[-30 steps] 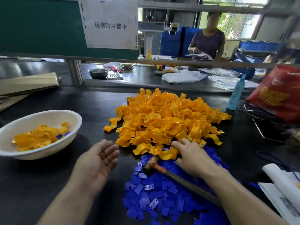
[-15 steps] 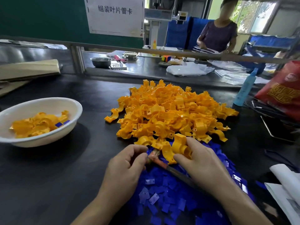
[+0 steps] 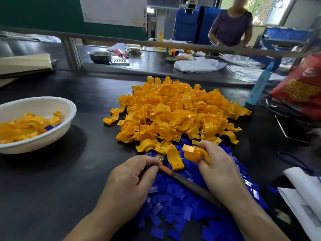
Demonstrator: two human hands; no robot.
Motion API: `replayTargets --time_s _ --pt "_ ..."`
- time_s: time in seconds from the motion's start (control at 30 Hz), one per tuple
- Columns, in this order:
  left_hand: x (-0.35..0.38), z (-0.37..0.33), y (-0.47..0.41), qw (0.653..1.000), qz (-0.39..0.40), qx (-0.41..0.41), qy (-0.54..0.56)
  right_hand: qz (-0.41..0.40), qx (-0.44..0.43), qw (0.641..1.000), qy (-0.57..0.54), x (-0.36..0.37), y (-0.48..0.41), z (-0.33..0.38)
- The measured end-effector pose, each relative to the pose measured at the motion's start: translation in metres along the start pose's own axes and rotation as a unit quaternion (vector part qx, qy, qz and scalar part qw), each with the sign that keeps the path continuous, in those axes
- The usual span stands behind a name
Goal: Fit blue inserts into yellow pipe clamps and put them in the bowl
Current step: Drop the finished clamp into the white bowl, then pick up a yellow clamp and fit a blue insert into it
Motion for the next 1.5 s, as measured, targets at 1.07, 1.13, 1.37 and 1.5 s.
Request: replayTargets --time_s 1.07,1.13,1.37,1.5 --pt "-0.005 0.020 -0.015 0.873 0.037 -0.193 0.446 0.164 -0.192 0.962 0.106 -0.001 0.036 0.051" --pt "-0.004 0.024 -0.016 0.865 0.027 -0.215 0.453 0.245 -0.181 0.937 0.173 0.007 0.041 0.055" --pt "-0.003 0.030 -0.017 0.840 0.015 -0.255 0.479 0.221 -0.185 0.941 0.179 0.019 0.040 0.055" --pt "-0.003 0.025 -0.018 0.801 0.008 -0.282 0.528 0.188 -0.176 0.957 0.134 0.021 0.038 0.050"
Point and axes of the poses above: each hand's wrist, its own y-axis away from the middle knuckle, its own x-axis out of the palm, z = x × y, the point moved 1 cm from there along -y, towards the middle knuckle, and after that the axes turned 3 degrees about z, right-handed, at the moved point
